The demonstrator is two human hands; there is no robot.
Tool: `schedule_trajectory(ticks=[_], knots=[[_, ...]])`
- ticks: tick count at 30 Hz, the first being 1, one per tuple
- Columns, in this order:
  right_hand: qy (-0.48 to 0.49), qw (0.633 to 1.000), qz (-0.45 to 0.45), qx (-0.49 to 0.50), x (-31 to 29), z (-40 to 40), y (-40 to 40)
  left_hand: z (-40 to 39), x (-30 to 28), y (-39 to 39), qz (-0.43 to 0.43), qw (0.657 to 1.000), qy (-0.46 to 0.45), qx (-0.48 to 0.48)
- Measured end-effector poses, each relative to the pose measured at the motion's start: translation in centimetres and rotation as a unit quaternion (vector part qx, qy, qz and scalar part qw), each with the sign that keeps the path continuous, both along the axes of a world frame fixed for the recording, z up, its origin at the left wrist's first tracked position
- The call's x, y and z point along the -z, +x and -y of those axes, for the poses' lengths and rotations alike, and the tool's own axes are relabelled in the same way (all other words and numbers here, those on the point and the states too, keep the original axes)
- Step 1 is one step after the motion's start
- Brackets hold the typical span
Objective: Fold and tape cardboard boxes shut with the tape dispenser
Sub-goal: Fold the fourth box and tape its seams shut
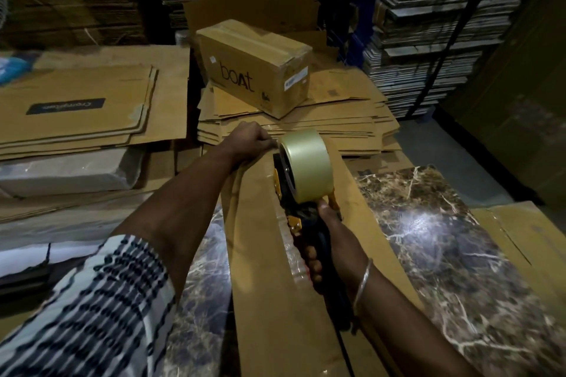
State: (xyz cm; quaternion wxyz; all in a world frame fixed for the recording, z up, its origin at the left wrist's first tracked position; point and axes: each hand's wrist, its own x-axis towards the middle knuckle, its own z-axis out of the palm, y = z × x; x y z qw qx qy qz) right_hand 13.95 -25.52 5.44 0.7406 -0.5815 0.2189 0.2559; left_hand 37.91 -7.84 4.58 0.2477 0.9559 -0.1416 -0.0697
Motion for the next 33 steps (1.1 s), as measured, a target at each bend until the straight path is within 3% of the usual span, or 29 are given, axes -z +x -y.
schedule_trajectory(ticks=[5,8,14,21,27,33], knots=[[-0.01,1.0,0.007,0.018,0.0,0.2,-1.7,1.1,0.0,-3.2,0.119,0.99,0.072,-0.006],[-0.008,1.0,0.015,0.016,-0.2,0.1,-1.6,1.2,0.4,-5.9,0.193,0.975,0.082,0.067],[-0.002,1.0,0.021,0.003,-0.2,0.4,-1.5,0.1,1.8,-6.6,0.075,0.973,0.139,0.169],[0.0,0.999,0.026,-0.022,-0.3,0.6,0.6,0.5,1.3,-5.1,0.053,0.953,0.259,0.148],[-0.004,1.0,0.011,-0.026,-0.7,0.7,2.6,1.1,0.3,-4.3,0.013,0.955,0.269,0.127],[0.001,0.999,0.015,-0.038,0.0,2.2,-2.5,0.7,0.8,-4.4,0.041,0.952,0.269,0.142]])
